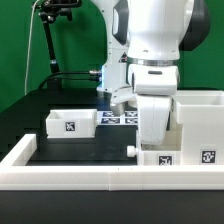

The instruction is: Assemble drawer

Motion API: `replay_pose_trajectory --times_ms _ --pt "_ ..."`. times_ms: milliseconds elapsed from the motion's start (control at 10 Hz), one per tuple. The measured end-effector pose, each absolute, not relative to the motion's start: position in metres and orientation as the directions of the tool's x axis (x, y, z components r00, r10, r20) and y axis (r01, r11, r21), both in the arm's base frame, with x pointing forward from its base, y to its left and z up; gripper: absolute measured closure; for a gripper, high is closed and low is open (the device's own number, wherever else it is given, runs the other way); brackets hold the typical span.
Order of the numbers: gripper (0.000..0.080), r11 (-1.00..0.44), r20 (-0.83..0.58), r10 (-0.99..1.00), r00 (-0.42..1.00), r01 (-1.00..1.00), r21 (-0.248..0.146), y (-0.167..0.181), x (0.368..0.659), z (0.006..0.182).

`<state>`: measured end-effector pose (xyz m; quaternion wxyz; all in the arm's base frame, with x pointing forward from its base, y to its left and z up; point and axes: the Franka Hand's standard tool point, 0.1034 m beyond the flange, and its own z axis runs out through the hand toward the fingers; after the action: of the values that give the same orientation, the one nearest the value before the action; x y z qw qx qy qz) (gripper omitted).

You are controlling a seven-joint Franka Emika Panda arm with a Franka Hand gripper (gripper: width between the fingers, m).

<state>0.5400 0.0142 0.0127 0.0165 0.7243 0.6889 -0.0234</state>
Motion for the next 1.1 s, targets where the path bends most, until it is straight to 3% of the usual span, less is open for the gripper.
replay_pose_trajectory --times_ms 200,300,400,500,700,1100 --pt "0.0757 -0.056 -0.057 0.997 0.055 0.998 -0.009 0.013 0.540 0.013" --pt "0.0677 -0.057 -0.058 0.997 0.057 0.998 -0.009 0.012 0.540 0.013" --pt "0.0495 -0.059 -0.060 0.997 0.058 0.998 -0.013 0.012 0.539 0.015" --pt "0.0495 -0.060 -0.063 0.996 0.058 0.998 -0.016 0.012 0.540 0.023" --pt "0.0203 -0.064 -0.073 0.995 0.061 0.997 -0.038 0.010 0.541 0.042" --pt "0.0153 -0.067 -0.085 0.994 0.063 0.997 -0.043 -0.016 0.546 0.067"
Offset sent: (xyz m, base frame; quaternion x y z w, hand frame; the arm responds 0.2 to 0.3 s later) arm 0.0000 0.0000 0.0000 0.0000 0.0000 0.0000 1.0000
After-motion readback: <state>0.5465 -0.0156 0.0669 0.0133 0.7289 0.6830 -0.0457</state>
